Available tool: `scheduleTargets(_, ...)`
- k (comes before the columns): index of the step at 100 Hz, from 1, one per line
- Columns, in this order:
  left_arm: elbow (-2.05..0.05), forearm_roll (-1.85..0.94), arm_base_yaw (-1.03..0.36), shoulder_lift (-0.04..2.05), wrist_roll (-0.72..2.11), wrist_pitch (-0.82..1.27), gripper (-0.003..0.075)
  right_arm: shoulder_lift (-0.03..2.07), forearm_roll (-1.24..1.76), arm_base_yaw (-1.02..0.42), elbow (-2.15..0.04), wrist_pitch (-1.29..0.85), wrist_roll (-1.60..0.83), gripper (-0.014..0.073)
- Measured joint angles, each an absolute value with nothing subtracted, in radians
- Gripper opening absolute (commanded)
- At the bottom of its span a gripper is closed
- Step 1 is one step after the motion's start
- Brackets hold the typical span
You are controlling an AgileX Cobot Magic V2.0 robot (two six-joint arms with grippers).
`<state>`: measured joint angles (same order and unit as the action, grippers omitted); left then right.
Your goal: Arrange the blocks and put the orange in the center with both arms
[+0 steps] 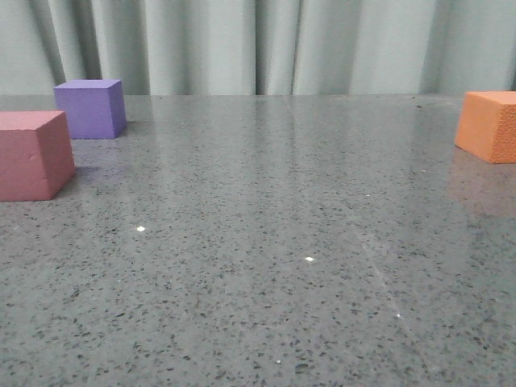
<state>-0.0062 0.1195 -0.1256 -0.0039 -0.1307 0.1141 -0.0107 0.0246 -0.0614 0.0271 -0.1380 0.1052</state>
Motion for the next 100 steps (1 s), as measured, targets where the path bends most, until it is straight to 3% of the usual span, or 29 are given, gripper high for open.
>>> scheduleTargets(65, -0.006, 0.119, -0.126, -0.004, -0.131, 0.114, -0.0019, -0.011, 0.025, -0.061, 0.027, -0.138, 0.105, -0.0067)
scheduleTargets(87, -0.006, 0.119, -0.126, -0.004, -0.131, 0.114, -0.0019, -0.011, 0.025, -0.061, 0.018, -0.018, 0.105, -0.0067)
scheduleTargets(100, -0.006, 0.119, -0.126, -0.004, -0.131, 0.114, -0.0019, 0.001, 0.025, -0.061, -0.108, -0.154, 0.105, -0.0067)
